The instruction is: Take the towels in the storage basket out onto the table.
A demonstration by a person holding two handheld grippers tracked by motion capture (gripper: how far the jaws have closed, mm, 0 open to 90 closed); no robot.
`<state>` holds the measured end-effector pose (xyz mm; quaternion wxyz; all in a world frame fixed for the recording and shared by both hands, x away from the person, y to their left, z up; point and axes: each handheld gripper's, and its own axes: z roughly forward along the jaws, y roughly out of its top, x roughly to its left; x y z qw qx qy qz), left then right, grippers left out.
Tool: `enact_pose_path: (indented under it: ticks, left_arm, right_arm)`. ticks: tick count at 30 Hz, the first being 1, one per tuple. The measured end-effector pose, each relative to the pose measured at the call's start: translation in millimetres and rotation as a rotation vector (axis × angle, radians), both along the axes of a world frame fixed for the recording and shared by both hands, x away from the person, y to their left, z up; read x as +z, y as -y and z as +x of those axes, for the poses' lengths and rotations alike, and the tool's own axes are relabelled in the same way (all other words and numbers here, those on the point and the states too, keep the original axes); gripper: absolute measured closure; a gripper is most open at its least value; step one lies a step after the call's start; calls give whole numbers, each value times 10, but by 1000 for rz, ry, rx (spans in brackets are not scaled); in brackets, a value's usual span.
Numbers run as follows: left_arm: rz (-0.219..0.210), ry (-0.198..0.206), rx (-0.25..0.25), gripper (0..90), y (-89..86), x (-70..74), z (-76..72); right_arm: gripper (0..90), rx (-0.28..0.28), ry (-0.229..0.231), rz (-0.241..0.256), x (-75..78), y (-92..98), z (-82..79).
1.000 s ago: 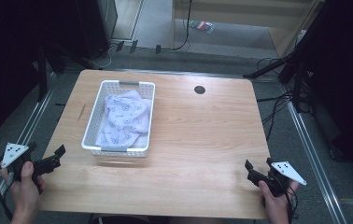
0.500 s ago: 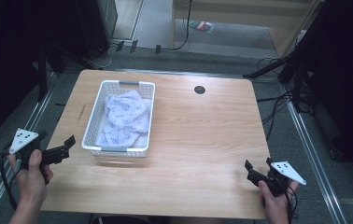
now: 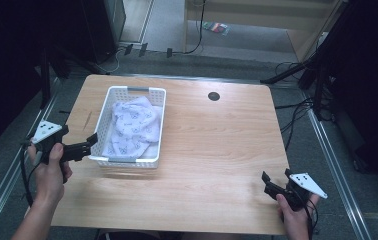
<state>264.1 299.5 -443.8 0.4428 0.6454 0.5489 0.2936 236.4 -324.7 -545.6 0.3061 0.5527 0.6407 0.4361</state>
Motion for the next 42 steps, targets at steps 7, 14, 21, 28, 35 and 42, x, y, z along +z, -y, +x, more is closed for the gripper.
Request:
enact_pose_path:
  ticks: [7, 14, 21, 28, 35, 42]
  left_arm:
    - [5, -27, -33, 0, 186, 23, 172]
    - [34, -72, -55, 102, 341, 46, 368]
    - [57, -195, -90, 79, 507, 3, 641]
    - [74, -291, -102, 12, 606, -84, 838]
    - [106, -355, -128, 7, 700, -176, 985]
    - [141, -405, -133, 0, 820, -275, 1184]
  right_arm:
    - [134, 2, 2, 0, 0, 0, -1]
    - [134, 4, 6, 3, -1, 4, -2]
    - [134, 5, 10, 3, -2, 6, -4]
    - [134, 6, 10, 8, -1, 9, -7]
    - [134, 8, 12, 8, 0, 9, -8]
    - [134, 11, 15, 13, 0, 13, -9]
